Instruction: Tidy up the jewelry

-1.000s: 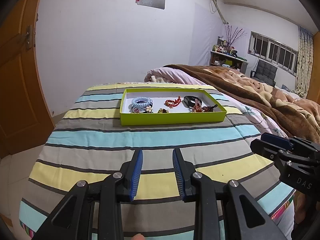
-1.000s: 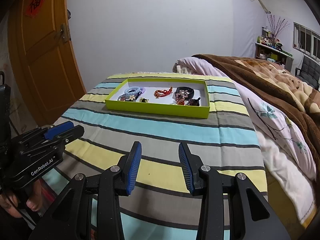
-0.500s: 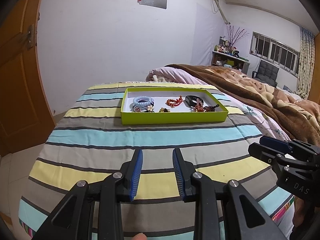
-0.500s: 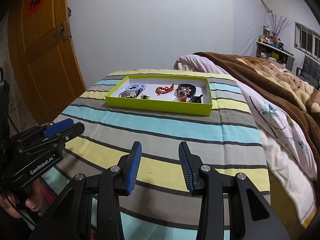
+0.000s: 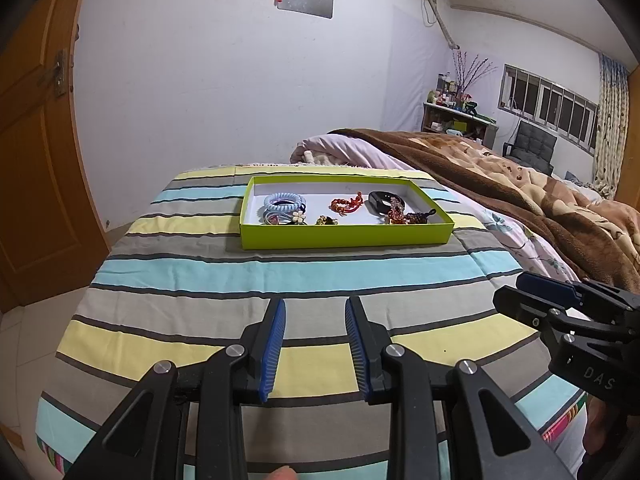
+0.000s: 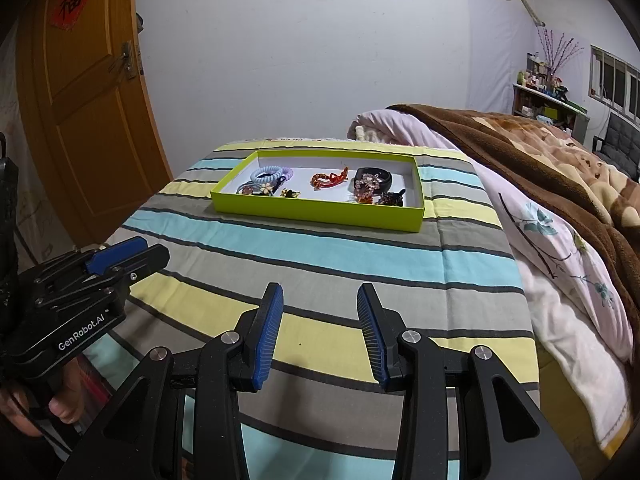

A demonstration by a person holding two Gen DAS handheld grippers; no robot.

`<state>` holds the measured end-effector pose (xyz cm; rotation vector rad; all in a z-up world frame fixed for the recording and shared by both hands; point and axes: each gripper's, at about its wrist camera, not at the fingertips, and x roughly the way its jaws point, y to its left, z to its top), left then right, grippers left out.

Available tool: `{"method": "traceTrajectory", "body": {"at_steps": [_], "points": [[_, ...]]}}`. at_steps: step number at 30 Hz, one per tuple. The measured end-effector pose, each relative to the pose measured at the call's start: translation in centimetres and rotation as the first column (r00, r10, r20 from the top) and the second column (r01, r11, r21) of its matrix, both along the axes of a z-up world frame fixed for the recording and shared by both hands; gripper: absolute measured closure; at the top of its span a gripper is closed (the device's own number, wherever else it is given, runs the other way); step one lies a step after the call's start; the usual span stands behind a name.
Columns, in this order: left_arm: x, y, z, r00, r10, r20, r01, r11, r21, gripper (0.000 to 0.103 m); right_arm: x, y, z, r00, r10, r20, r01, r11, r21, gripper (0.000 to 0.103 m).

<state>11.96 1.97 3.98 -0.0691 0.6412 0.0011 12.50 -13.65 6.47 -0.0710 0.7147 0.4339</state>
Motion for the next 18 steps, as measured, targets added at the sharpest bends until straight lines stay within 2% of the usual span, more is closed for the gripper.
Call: {"method": "traceTrajectory", "body": {"at_steps": [18], "points": [[-0.08, 0.12, 0.23, 1.000, 0.017, 0.015, -0.017, 1.000, 0.012, 0.072, 0.06, 0.07, 0.17, 1.000, 0.001, 0.017, -0.001, 1.000, -0.010, 0.063]]}}
